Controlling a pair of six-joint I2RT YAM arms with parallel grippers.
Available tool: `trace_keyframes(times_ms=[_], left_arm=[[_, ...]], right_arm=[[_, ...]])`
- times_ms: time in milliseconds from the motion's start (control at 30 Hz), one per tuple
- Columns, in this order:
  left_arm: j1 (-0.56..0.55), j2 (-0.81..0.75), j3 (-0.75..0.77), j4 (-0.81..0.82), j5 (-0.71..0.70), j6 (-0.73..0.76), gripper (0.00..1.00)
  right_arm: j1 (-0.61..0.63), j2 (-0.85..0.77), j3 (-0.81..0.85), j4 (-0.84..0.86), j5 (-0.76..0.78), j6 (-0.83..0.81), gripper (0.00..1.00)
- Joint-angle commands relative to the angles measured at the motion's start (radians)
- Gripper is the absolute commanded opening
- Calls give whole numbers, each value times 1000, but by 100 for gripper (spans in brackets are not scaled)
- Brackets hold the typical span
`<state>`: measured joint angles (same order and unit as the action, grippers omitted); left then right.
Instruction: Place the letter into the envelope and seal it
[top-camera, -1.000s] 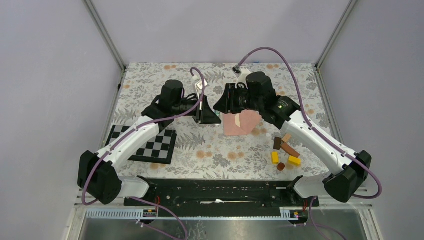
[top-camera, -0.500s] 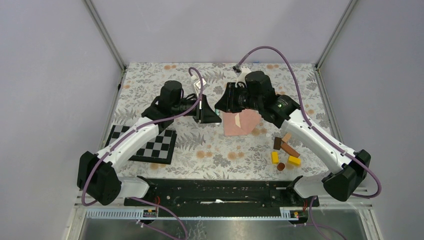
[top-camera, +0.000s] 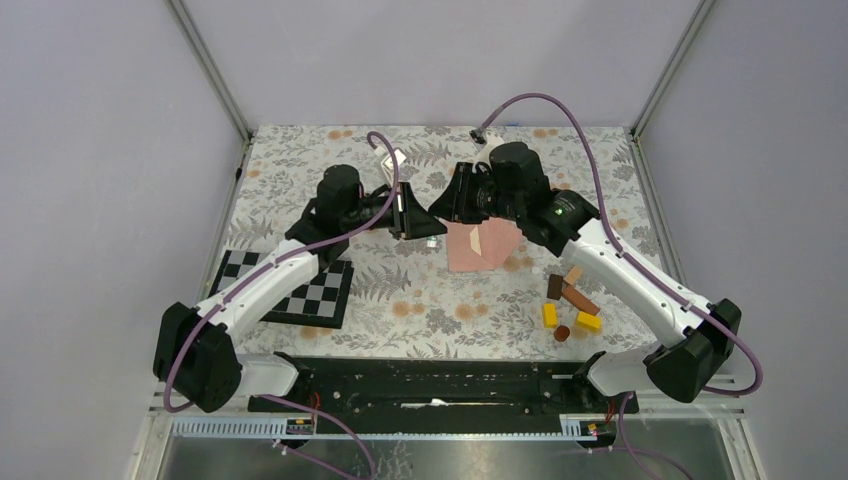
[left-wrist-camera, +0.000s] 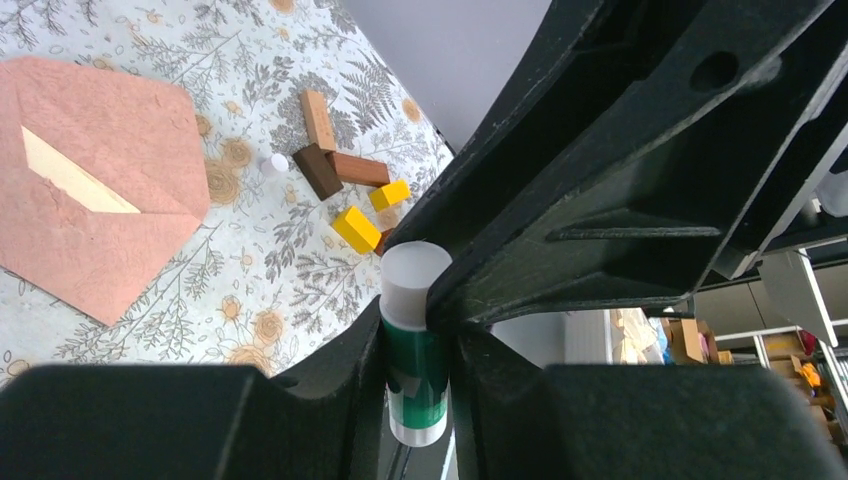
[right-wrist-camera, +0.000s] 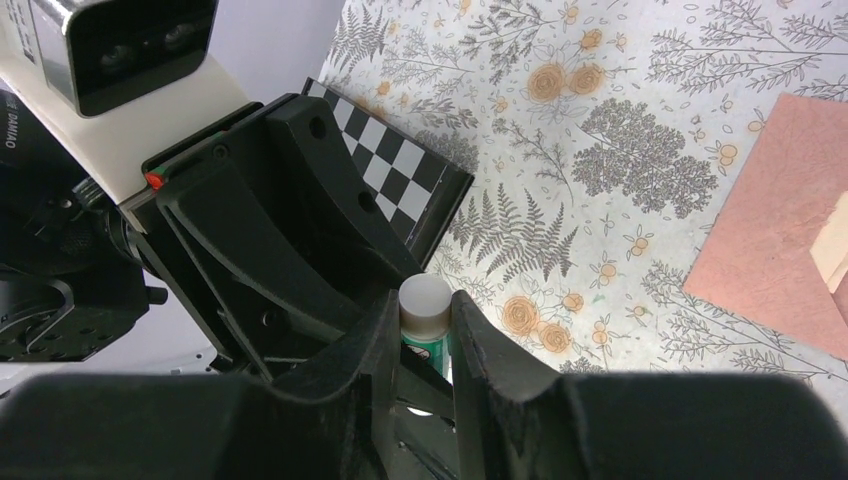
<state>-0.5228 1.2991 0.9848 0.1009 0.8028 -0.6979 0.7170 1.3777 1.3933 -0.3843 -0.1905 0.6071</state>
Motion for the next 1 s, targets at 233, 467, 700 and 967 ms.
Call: trace_keyframes(times_ms=[233, 467, 700, 967], left_arm=[[1, -38, -42, 139, -108, -54, 0], [1, -79, -9, 72, -439, -112, 0], [1, -22, 156, -98, -592, -218, 0], [1, -6, 212, -149, -606, -275, 0]], right_arm=[[13, -3, 50, -3, 102, -32, 40], [23, -70, 49, -23, 281, -145, 70], [120, -87, 13, 41, 371, -242, 55], [184, -4, 44, 100, 443, -313, 51]])
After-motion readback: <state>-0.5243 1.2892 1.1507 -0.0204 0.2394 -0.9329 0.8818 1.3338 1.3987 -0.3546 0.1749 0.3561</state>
